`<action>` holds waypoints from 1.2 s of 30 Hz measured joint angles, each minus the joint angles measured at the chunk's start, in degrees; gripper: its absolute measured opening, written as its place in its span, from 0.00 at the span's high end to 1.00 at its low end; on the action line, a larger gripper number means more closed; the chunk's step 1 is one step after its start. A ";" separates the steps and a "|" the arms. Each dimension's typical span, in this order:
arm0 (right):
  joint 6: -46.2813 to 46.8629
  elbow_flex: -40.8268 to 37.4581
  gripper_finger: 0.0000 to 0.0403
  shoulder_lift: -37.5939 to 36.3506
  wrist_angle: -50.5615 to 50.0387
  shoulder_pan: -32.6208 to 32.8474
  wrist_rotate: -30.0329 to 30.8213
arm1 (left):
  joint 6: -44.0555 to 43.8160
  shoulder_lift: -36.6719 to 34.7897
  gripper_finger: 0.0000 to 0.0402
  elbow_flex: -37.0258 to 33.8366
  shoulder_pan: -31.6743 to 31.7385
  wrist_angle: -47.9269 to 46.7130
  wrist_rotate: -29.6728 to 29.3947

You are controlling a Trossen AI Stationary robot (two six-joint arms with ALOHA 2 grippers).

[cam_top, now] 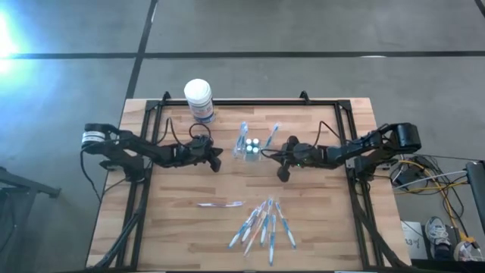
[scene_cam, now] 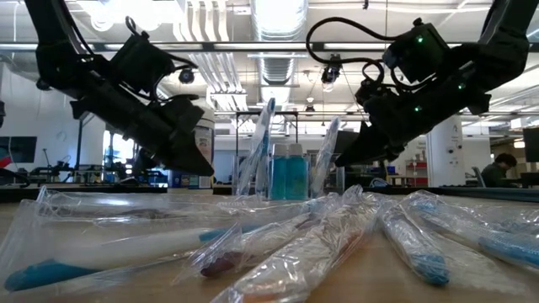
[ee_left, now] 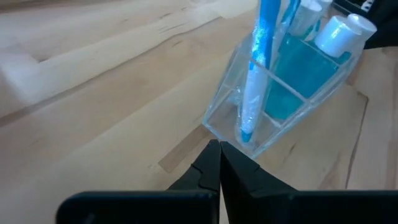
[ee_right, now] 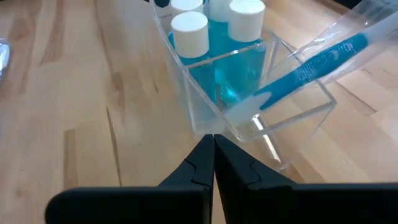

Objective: Pick & Place toothbrushing station
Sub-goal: Adjust the transparent bin organizer, then put the blue toothbrush into the transparent bin organizer

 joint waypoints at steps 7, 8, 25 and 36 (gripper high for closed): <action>-2.26 -0.08 0.98 -0.93 -1.17 -1.22 -0.52 | 4.90 -1.94 0.98 -0.21 -0.63 -0.04 0.38; -2.72 -0.08 0.98 -1.50 -1.46 -1.18 -1.19 | 6.41 -3.09 0.98 -0.54 -0.90 -0.10 0.53; -3.36 -0.38 0.98 -30.07 -23.23 9.23 -7.70 | 28.20 -46.10 0.99 -6.38 -7.88 -13.57 9.61; 3.81 -0.38 0.98 -42.58 -29.25 29.19 9.51 | 29.96 -62.25 0.99 -7.39 -9.23 -23.83 26.81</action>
